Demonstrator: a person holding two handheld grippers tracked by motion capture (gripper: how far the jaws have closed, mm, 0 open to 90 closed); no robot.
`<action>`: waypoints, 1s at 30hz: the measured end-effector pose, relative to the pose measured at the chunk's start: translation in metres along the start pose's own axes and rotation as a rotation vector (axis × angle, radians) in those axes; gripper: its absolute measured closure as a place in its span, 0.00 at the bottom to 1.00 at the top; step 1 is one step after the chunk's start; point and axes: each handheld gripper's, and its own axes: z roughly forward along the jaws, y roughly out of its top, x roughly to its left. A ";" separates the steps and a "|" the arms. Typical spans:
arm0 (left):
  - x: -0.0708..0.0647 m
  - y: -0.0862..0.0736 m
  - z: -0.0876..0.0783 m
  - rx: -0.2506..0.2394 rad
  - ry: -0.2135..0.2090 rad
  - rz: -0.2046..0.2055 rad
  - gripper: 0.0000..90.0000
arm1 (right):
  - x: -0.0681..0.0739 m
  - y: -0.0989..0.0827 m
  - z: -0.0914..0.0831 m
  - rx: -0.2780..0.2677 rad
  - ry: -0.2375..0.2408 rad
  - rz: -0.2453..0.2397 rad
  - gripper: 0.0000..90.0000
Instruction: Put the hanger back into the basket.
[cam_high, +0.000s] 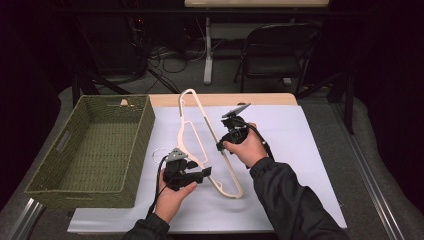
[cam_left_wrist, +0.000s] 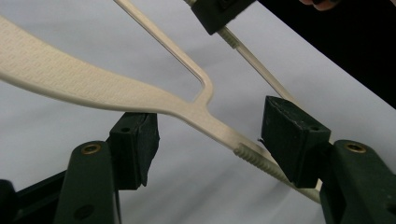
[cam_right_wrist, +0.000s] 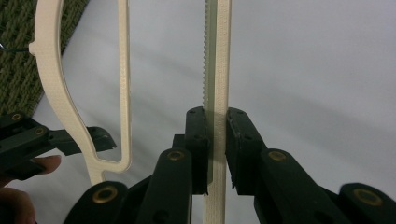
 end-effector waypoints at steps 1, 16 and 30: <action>0.001 0.000 0.001 -0.009 0.000 -0.010 0.42 | 0.000 0.000 0.000 -0.015 0.006 0.008 0.89; 0.008 0.003 0.003 -0.018 0.028 -0.030 0.55 | 0.001 0.000 0.006 -0.021 0.026 0.041 0.88; 0.010 0.006 -0.001 -0.046 0.011 -0.055 0.74 | -0.001 -0.004 0.012 -0.001 0.049 0.079 0.88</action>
